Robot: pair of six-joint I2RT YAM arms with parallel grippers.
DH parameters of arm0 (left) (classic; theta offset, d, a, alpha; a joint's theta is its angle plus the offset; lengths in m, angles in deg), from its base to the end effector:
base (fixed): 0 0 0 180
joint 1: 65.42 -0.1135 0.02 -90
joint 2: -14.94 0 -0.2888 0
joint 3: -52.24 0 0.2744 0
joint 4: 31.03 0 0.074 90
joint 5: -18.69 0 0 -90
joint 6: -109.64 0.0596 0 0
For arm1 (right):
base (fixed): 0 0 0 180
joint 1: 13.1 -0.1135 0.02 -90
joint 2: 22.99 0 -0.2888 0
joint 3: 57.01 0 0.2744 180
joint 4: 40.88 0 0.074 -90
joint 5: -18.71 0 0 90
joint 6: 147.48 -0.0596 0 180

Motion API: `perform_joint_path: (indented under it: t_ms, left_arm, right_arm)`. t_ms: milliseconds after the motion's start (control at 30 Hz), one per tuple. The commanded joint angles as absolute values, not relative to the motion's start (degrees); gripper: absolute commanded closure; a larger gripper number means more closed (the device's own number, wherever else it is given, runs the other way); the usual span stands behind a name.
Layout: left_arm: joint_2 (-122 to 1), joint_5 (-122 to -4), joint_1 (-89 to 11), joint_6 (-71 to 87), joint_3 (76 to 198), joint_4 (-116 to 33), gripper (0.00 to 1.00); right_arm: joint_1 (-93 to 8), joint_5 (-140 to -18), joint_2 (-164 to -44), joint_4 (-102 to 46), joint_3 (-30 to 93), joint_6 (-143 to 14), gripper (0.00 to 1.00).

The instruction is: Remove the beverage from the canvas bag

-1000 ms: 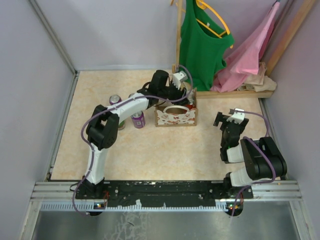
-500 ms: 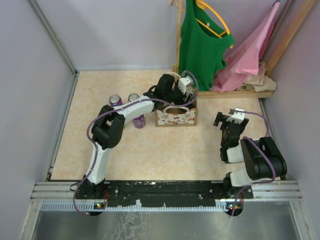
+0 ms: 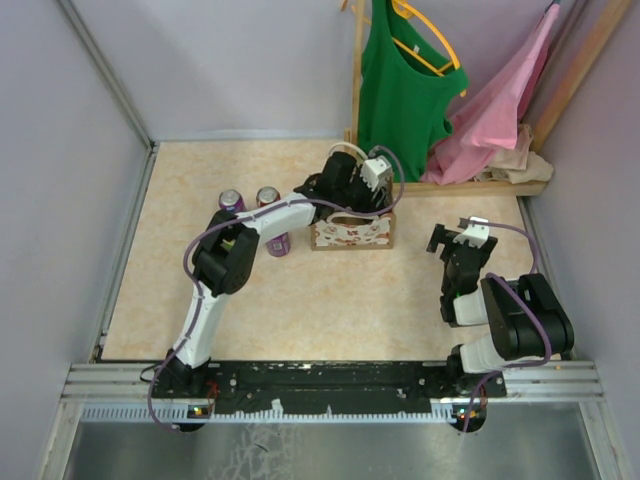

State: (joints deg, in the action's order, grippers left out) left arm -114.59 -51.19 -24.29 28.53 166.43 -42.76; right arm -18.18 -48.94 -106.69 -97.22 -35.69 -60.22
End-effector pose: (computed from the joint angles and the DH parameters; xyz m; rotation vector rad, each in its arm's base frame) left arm 0.4265 -0.3997 0.2045 1.0811 1.7846 -0.7060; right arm 0.2450 -0.0010 0.1438 0.2591 1.6529 -0.2236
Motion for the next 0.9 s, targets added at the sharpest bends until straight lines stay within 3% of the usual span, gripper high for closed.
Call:
perform_joint_path:
  t_ms: [0, 133, 667, 867]
  left_arm:
    - [-116.1, -52.88, -23.87, 29.92, 167.72, -42.06, 0.52]
    - [-114.48, -54.47, -23.38, 30.05, 165.8, -40.54, 0.99]
    - [-99.42, -56.51, -23.05, 30.34, 168.99, -41.43, 1.0]
    - [-91.85, -59.52, -22.79, 30.01, 163.09, -39.89, 1.0]
  right_arm:
    - [-17.93, -48.88, -106.22, -99.89, -34.55, -60.17, 0.01]
    - [-17.92, -48.85, -106.22, -99.88, -34.58, -60.18, 0.01]
    - [-17.93, -48.91, -106.22, -99.78, -34.57, -60.15, 0.01]
    - [-17.89, -48.81, -106.26, -99.83, -34.56, -60.19, 0.01]
